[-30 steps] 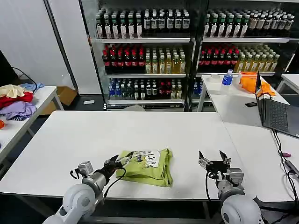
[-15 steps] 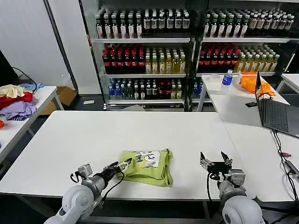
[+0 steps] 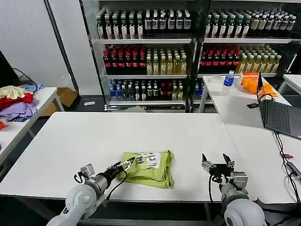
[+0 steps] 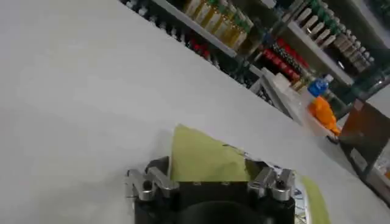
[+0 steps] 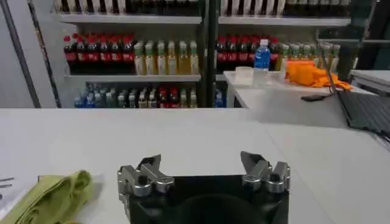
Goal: Fold and organize the clothes.
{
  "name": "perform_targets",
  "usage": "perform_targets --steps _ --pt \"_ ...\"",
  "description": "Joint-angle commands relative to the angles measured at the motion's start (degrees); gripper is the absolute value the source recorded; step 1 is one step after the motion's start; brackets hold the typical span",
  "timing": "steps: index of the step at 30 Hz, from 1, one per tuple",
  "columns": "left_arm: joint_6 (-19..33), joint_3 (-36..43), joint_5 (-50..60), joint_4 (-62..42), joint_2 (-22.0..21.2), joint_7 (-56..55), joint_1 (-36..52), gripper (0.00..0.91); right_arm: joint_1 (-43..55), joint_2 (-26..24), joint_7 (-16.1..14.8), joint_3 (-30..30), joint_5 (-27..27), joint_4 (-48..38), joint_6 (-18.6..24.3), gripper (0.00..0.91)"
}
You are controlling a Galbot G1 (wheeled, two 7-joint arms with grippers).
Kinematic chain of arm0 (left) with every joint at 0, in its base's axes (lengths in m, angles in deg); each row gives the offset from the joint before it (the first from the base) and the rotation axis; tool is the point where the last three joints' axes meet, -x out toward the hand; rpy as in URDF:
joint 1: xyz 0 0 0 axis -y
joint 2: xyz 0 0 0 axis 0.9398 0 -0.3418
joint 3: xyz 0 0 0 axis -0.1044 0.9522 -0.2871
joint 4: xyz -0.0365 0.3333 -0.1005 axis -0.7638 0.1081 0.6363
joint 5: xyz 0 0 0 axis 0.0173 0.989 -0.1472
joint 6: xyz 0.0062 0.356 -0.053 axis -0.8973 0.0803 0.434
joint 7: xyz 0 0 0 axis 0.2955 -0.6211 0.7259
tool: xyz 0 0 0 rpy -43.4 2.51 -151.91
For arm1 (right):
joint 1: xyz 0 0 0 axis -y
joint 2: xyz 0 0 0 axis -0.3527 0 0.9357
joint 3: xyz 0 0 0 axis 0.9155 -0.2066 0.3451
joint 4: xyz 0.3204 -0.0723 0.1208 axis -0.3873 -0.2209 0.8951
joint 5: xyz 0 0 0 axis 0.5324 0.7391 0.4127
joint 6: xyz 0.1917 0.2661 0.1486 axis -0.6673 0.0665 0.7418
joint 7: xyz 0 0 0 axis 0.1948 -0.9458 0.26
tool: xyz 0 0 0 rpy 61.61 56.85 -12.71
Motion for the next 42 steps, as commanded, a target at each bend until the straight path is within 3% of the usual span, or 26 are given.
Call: perform_targets --steps 1,18,25,31,35,38,42 --pt "0.01 0.07 -2.44 -1.49 -0.54 0.63 -0.04 0.02 -0.31 0.07 0.03 0.1 -0.07 0.28 0.01 0.907" --pt "3.98 -2.6 -8.12 -0.22 0.62 2.76 -1.25 0.02 -0.61 0.91 0.07 0.4 -0.58 0.78 -0.17 0.907" --pt "3.39 -10.57 -11.9 3.78 3.92 1.29 -3.03 0.02 -1.16 0.67 0.02 0.84 -0.52 1.56 -0.21 0.907" --pt "1.36 -24.74 -11.81 3.39 13.86 2.31 -4.77 0.02 -1.39 0.22 -0.11 1.75 0.24 2.31 -0.15 0.907" --pt "-2.31 -33.47 -9.03 0.7 26.49 8.39 -4.11 0.02 -1.1 -0.44 -0.1 2.5 1.62 2.89 -0.16 0.907" --pt "-3.88 -34.27 -8.21 0.93 33.2 9.48 -1.78 0.02 -0.8 -1.47 -0.18 3.22 2.67 2.79 -0.07 0.907" --pt "-3.73 -29.94 -2.29 3.21 35.48 9.33 1.41 0.02 -0.31 -1.61 -0.03 3.18 3.02 3.27 -0.28 0.907"
